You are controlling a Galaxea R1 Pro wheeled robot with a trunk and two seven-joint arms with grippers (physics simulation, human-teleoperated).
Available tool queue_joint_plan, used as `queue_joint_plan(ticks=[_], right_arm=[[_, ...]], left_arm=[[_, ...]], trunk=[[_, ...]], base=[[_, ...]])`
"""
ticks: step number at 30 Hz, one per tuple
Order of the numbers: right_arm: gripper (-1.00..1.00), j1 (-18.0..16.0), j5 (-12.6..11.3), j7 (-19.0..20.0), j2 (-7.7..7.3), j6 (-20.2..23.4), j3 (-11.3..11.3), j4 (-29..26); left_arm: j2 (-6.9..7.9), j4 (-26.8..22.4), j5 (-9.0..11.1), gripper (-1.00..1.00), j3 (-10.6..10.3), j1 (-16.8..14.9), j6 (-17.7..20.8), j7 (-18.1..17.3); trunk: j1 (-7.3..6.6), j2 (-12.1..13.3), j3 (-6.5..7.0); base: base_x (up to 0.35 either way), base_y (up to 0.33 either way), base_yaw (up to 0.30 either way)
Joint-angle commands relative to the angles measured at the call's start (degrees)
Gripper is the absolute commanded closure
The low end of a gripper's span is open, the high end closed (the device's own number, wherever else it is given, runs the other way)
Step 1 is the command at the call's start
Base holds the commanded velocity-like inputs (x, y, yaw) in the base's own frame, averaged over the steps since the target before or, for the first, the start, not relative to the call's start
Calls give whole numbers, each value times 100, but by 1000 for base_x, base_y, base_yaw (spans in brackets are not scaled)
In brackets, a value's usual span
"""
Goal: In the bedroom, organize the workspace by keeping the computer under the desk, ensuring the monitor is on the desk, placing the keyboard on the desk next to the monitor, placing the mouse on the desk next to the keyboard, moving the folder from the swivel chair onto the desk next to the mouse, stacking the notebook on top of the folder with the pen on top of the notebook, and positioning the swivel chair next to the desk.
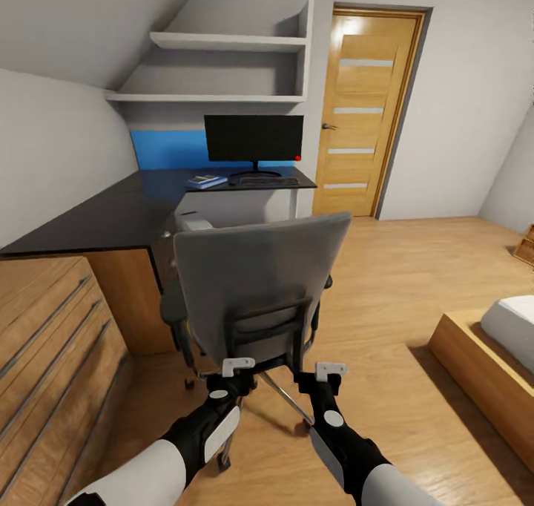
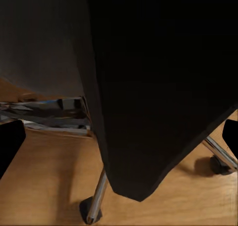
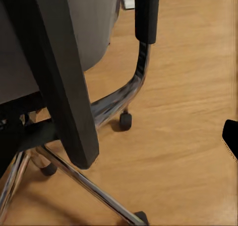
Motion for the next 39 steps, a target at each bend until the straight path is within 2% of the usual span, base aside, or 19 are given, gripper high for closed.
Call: queue_joint_plan(ticks=[1, 18, 39], right_arm=[[-100, -7, -58, -35, -4, -29, 49, 5], [-100, -7, -38, -44, -4, -29, 49, 5], [-100, -7, -37, -47, 5, -29, 57, 5]], left_arm=[[10, -11, 40, -100, -55, -7, 26, 53], [4, -11, 40, -100, -56, -7, 33, 39], [-4, 78, 40, -100, -79, -8, 34, 33]], trunk=[[3, -2, -5], [3, -2, -5], [3, -2, -5]], base=[[314, 53, -38], [314, 158, -1], [328, 8, 19]])
